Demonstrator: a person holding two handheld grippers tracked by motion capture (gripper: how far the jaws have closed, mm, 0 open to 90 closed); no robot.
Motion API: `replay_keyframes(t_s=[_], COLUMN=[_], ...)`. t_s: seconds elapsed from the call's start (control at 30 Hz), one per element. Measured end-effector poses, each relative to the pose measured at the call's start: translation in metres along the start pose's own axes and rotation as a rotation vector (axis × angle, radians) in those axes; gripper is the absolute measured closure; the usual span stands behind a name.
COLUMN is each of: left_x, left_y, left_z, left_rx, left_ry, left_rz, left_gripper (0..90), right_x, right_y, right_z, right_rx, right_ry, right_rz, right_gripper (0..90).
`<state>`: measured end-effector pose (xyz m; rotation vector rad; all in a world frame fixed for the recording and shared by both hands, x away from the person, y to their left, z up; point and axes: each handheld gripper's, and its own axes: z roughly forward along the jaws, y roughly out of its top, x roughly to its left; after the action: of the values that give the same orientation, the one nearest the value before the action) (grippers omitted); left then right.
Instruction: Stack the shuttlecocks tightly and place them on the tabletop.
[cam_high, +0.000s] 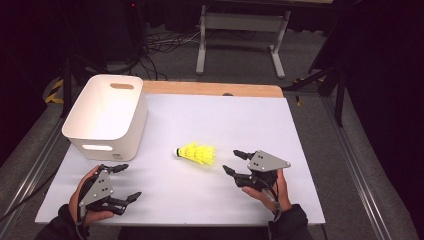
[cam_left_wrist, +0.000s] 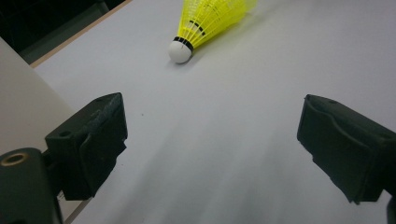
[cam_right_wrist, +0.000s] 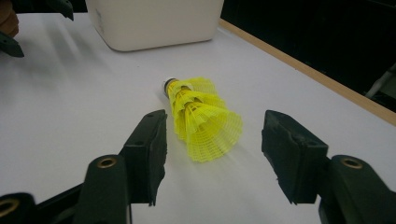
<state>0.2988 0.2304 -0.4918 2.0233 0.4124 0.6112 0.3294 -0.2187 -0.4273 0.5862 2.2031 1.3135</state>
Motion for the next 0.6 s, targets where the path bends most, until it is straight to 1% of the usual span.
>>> replay_keyframes(t_s=[0.07,0.1,0.17,0.27,0.4,0.47,0.5,0.6], left_x=[0.000,0.000,0.000,0.000,-0.001,0.000,0.000,0.000], left_y=[0.000,0.000,0.000,0.000,0.000,0.000,0.000,0.000], left_z=[0.000,0.000,0.000,0.000,-0.001,-0.001,-0.001,-0.001], left_rx=[-0.002,-0.002,-0.002,-0.004,-0.008,-0.005,-0.005,-0.008], left_ry=[0.002,0.003,0.002,0.005,0.010,0.009,0.010,0.013], left_rz=[-0.001,-0.001,-0.001,-0.004,-0.004,-0.001,-0.002,-0.003], left_gripper=[9.2,9.2,9.2,9.2,9.2,9.2,9.2,9.2], right_x=[0.002,0.004,0.005,0.008,0.009,0.010,0.010,0.011], right_y=[-0.003,-0.006,-0.008,-0.015,-0.019,-0.021,-0.024,-0.026], right_z=[-0.004,-0.007,-0.007,-0.010,-0.011,-0.013,-0.015,-0.016], right_rx=[-0.003,-0.001,0.001,0.015,0.020,0.017,0.018,0.022], right_ry=[-0.003,-0.009,-0.013,-0.031,-0.049,-0.053,-0.072,-0.082], right_rz=[-0.003,0.000,-0.001,-0.013,-0.022,-0.016,-0.020,-0.021], right_gripper=[38.7,35.7,34.4,31.4,29.7,28.4,26.2,25.8])
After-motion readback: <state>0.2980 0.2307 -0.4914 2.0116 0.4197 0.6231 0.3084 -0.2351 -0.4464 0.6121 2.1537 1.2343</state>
